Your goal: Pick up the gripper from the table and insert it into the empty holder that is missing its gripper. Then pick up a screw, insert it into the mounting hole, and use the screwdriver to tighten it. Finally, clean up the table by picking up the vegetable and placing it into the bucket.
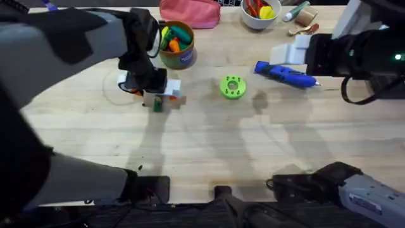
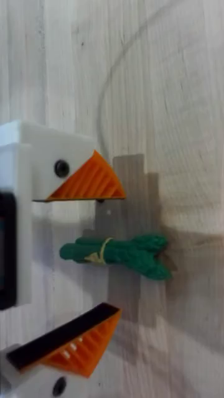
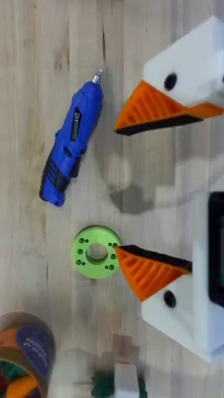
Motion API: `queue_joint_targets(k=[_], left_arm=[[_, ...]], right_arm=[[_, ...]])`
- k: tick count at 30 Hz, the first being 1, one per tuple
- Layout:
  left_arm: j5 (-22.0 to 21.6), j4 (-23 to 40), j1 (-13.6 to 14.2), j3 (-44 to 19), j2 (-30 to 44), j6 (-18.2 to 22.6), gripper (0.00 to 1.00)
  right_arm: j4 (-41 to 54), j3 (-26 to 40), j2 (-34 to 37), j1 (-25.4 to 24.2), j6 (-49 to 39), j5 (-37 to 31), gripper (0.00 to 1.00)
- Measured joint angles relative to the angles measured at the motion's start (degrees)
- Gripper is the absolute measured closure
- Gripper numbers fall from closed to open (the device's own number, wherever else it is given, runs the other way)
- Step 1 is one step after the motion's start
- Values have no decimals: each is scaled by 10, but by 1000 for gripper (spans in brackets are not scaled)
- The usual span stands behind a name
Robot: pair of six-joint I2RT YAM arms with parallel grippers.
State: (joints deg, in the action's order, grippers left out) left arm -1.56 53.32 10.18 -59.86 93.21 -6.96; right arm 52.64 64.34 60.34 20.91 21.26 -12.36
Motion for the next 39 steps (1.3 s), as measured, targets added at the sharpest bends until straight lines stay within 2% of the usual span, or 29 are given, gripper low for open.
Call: queue_joint_targets(k=[3,6,7,8,12,13,25,28,34,39], left_arm=[[0,0,3,0,24,-1,8],[3,0,4,-1,33,-3,92],[2,-1,4,-2,33,-4,172],[1,0,4,-2,33,-5,308],[-4,1,4,-2,33,-6,926],[-4,0,4,-2,33,-5,974],[0,-1,4,-10,15,-21,979],[1,14,4,-40,-20,-21,979],[20,13,4,-139,-110,1,979],[36,-17,4,-176,-129,8,979]], right_arm=[[0,0,0,0,0,0,9],[0,0,0,0,0,0,9],[0,0,0,0,0,0,8],[0,0,0,0,0,0,9],[0,0,0,0,0,0,7],[0,0,0,0,0,0,7],[1,0,0,0,0,0,9],[0,0,0,0,0,0,9],[0,0,0,0,0,0,8],[1,0,0,0,0,0,9]])
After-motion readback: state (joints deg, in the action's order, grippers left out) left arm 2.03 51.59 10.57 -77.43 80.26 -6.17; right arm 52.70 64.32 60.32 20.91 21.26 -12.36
